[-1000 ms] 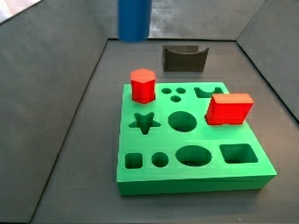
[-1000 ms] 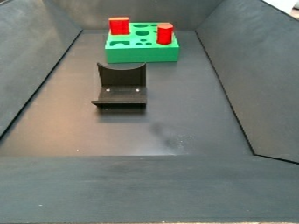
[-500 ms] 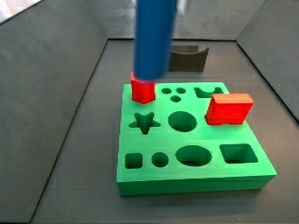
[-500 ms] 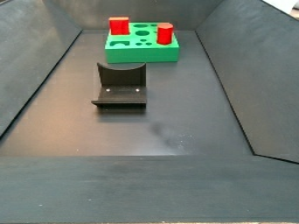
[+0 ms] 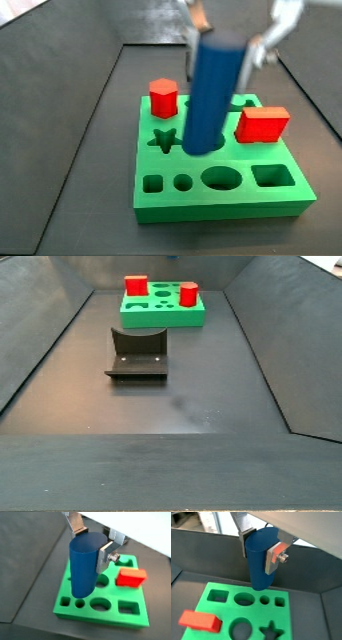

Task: Pick up the oval object. Move up. Move to above the board. Insert the oval object.
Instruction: Insert the oval object.

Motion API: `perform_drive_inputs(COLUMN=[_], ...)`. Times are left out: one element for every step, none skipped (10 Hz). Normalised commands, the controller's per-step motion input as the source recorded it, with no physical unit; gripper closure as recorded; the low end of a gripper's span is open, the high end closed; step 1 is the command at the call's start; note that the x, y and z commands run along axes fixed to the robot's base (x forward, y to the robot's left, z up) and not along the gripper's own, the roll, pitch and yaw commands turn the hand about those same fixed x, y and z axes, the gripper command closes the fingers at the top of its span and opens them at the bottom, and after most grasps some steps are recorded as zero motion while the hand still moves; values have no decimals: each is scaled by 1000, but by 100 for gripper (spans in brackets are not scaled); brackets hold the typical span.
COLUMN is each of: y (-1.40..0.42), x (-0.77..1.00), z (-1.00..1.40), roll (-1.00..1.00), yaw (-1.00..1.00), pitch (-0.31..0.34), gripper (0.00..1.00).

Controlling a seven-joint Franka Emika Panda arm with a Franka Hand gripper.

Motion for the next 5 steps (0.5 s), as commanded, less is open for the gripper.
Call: perform_drive_inputs(y=[-111, 0, 0, 0, 0], x=[97, 237, 0, 134, 0], z=[-369, -254, 0, -83, -334], roll=[0, 0, 0, -6, 14], yaw=[-957, -857, 0, -397, -1000], pitch=[0, 0, -4, -1, 0], gripper=[100, 100, 100, 100, 100])
